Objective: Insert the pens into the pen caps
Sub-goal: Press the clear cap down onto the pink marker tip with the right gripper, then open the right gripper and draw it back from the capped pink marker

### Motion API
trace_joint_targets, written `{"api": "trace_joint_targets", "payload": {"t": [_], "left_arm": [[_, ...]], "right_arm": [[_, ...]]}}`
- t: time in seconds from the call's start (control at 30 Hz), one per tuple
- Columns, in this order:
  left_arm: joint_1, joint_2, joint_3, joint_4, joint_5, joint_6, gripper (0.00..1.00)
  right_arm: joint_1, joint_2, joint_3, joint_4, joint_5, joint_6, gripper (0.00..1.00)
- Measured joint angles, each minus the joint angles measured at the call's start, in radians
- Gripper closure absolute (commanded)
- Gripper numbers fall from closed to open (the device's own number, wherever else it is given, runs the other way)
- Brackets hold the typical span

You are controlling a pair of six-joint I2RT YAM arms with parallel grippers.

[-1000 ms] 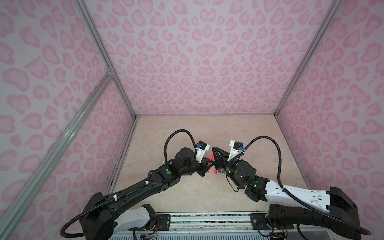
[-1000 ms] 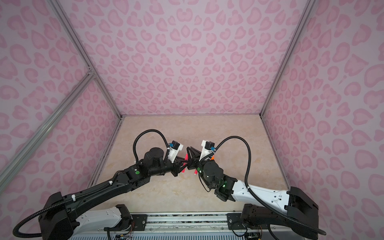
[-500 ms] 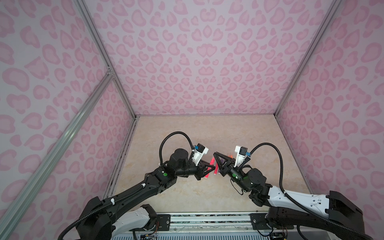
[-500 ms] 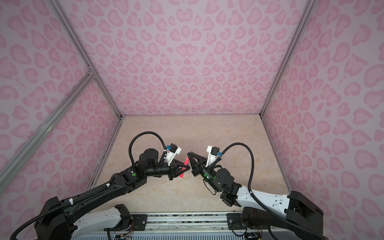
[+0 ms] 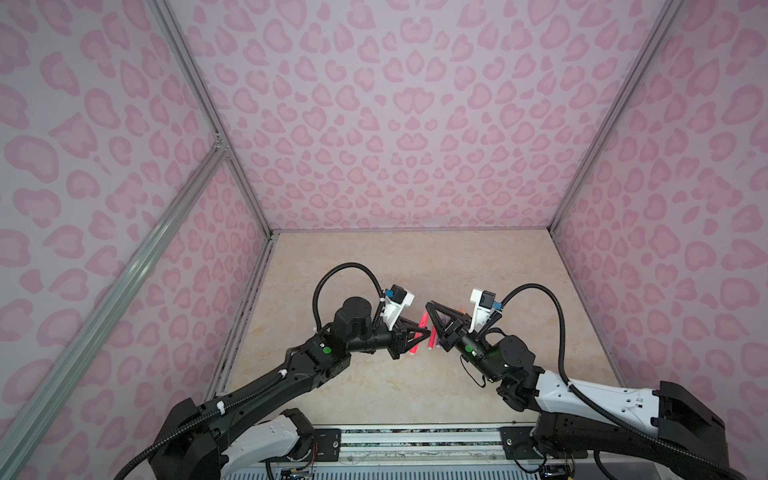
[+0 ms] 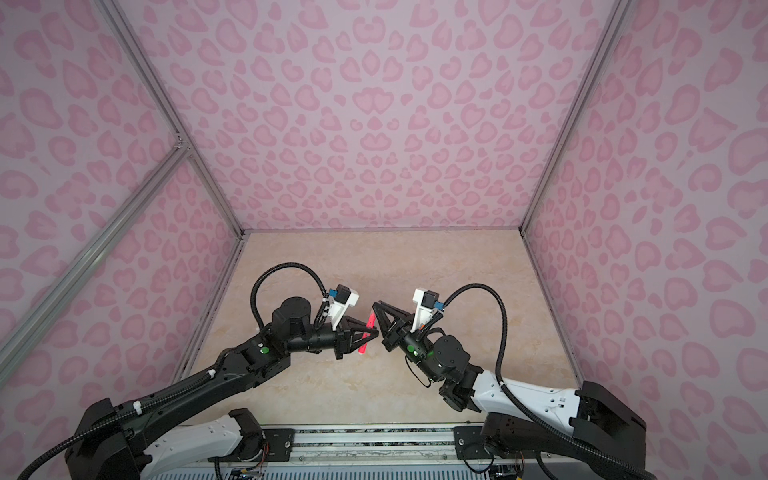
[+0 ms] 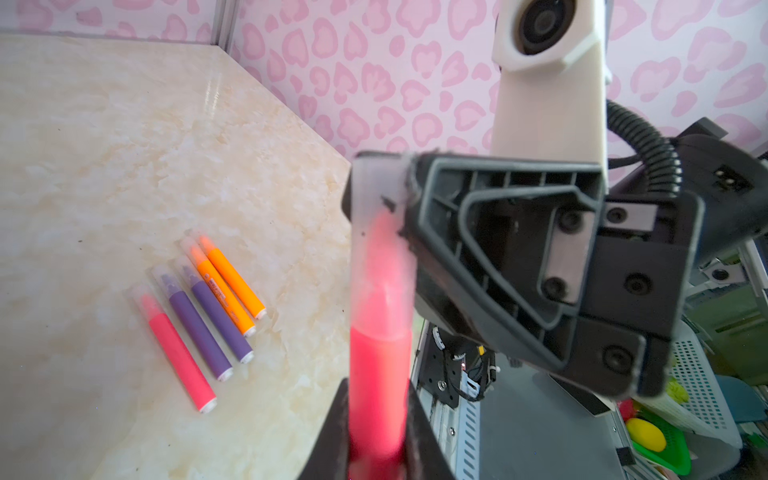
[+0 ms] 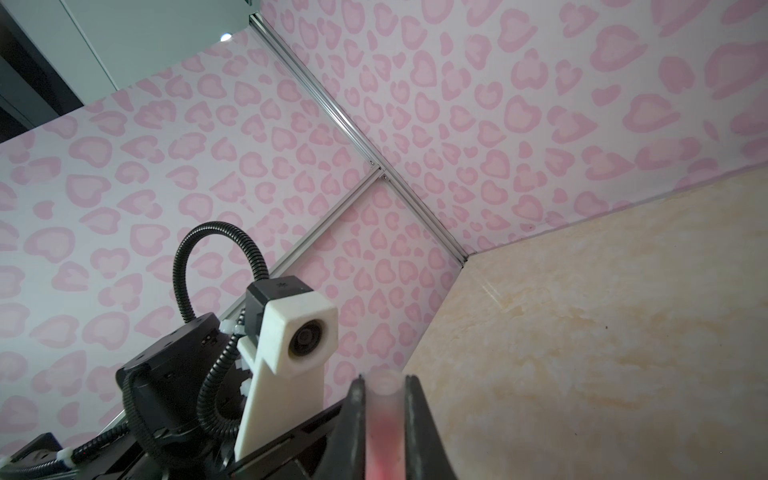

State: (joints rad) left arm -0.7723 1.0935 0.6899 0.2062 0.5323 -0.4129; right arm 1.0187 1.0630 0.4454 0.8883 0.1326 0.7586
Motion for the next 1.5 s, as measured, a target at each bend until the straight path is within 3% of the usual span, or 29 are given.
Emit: {"api": "trace_joint_targets", "payload": {"t": [0.07, 0.13, 0.33, 0.7, 1.07, 1.23, 1.5], "left_arm": [[-0.005, 0.003, 0.016, 0.009, -0.087, 0.003, 0.96], [-0.004, 0.003, 0.021, 0.025, -0.181, 0.004, 0.96], [-0.014, 0.016, 0.032, 0.017, -0.272, 0.023, 0.96], [-0.040, 0.047, 0.067, -0.039, -0.377, 0.049, 0.96], [-0.055, 0.051, 0.077, -0.061, -0.396, 0.066, 0.97], [-0.056, 0.059, 0.077, -0.062, -0.398, 0.067, 0.96], [-0.059, 0.067, 0.079, -0.063, -0.401, 0.068, 0.96]], "right_arm": [[-0.006, -0.012, 0.036, -0.073, -0.027, -0.003, 0.55], [-0.022, -0.017, 0.067, -0.140, -0.058, -0.010, 0.47], [-0.110, 0.002, 0.130, -0.234, -0.092, 0.009, 0.43], [-0.135, 0.119, 0.314, -0.376, -0.132, 0.016, 0.52], [-0.135, 0.216, 0.430, -0.494, -0.113, -0.009, 0.55], [-0.142, 0.235, 0.456, -0.522, -0.106, -0.031, 0.67], [-0.150, 0.237, 0.462, -0.540, -0.096, -0.052, 0.70]]}}
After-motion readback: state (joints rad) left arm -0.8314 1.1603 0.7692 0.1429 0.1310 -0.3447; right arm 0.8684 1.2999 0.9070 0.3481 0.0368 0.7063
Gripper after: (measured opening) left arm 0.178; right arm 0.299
